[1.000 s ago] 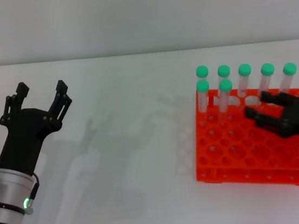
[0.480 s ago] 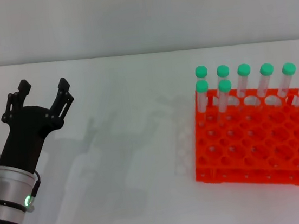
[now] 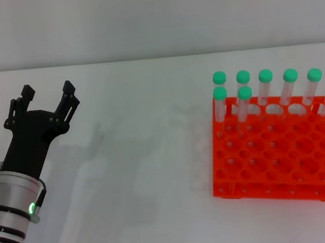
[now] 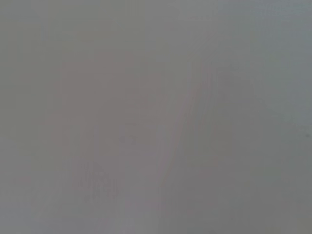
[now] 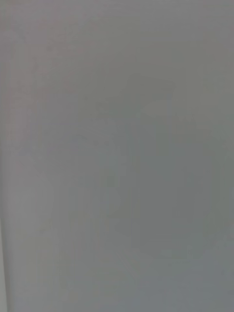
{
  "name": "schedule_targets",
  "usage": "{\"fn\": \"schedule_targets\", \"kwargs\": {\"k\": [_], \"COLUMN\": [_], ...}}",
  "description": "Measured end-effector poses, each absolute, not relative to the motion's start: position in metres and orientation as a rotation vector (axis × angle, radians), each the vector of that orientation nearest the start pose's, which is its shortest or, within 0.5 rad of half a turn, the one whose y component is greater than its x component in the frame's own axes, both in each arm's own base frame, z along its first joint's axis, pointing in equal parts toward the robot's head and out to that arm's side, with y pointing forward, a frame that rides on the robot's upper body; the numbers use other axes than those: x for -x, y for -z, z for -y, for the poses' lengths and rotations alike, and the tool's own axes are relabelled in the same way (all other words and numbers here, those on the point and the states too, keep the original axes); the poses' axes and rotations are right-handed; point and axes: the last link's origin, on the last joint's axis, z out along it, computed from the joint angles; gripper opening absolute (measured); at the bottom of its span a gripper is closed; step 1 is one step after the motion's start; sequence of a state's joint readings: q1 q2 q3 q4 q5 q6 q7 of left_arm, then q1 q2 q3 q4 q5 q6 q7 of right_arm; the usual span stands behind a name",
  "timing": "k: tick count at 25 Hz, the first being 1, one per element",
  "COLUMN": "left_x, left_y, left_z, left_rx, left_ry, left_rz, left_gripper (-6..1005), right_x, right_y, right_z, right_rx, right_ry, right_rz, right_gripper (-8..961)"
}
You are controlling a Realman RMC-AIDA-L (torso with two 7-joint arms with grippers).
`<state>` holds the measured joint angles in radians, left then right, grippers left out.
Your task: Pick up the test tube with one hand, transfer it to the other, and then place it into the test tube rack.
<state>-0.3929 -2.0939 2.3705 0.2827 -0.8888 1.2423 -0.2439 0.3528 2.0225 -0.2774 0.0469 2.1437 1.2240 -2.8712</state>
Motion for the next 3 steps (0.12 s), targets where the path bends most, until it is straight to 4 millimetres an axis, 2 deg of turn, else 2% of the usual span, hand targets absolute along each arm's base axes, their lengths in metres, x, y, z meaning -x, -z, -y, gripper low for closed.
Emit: {"fn": "schedule_targets", "kwargs": {"k": [3], "left_x": [0.2957], "left_y": [0.0305], "left_z": [-0.3213], "left_rx": [1.583], "left_ry": [0.945], "left_rz": [0.614], "left_gripper": [884], "right_x": [-0.4056], "right_y": [-0.0397], "right_z": [-0.2854], "right_rx": [1.357], "right_ry": [-0.589], "right_rz": [-0.7], "right_gripper": [867]}}
